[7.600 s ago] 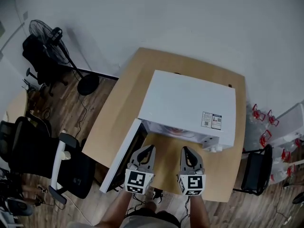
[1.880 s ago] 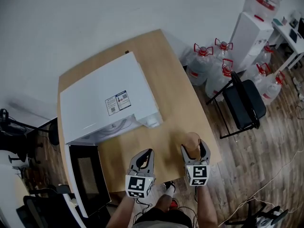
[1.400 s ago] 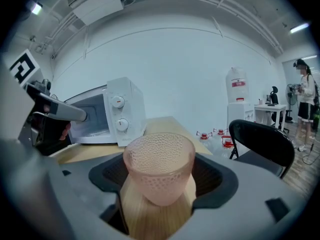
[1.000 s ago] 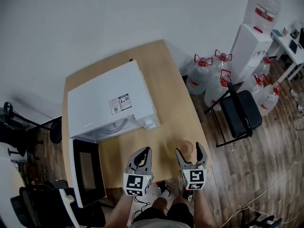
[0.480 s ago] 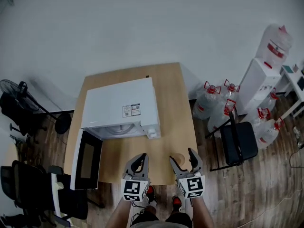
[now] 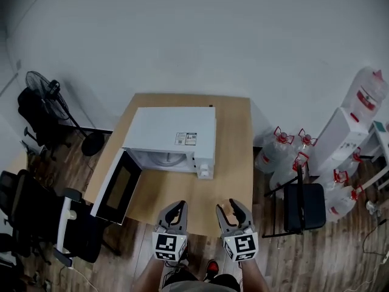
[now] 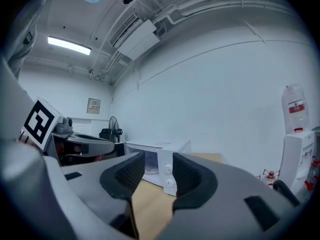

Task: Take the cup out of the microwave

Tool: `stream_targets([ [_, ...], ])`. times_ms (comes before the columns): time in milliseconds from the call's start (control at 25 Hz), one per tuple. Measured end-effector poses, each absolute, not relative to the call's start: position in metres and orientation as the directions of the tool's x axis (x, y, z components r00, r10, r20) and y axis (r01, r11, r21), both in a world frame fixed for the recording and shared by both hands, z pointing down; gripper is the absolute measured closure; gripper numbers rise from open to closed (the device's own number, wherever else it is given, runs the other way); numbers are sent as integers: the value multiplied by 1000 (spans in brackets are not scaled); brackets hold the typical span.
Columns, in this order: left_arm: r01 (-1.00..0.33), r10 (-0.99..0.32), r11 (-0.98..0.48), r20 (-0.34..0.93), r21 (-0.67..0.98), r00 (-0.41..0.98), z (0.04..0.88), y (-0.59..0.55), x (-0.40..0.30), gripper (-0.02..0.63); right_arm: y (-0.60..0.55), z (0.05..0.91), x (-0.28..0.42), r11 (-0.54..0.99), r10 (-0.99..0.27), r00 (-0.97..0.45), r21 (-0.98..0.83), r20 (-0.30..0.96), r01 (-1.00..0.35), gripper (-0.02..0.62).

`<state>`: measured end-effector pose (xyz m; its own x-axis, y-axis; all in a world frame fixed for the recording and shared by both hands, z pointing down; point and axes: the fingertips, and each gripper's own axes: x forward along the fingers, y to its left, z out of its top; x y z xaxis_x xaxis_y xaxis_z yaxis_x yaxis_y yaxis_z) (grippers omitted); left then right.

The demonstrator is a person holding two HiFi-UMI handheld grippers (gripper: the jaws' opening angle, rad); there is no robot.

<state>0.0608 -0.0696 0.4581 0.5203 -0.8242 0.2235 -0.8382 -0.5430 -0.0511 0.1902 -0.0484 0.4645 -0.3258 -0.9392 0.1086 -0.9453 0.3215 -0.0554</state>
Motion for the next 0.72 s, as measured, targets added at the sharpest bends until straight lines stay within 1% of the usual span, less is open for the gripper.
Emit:
stream_targets([
  [80,-851,-838,-522,216,-53,501,455,-58,54,583,-40,461,183,347,-931,-351,-50,99,-936,429],
  [400,-893,-882,-447,193,-56,429,451,-10,30,583,-6,460,157,420,-903,-421,-37,87,-907,488],
  [560,-906,-896,-420,184,-60,403,452,13,22,583,13,464,146,447,-889,-449,-43,91,-894,533],
  [720,-914,-905,-402,178,-58,386,449,34,18,583,32,465,137,470,-876,-472,-44,97,-881,553],
])
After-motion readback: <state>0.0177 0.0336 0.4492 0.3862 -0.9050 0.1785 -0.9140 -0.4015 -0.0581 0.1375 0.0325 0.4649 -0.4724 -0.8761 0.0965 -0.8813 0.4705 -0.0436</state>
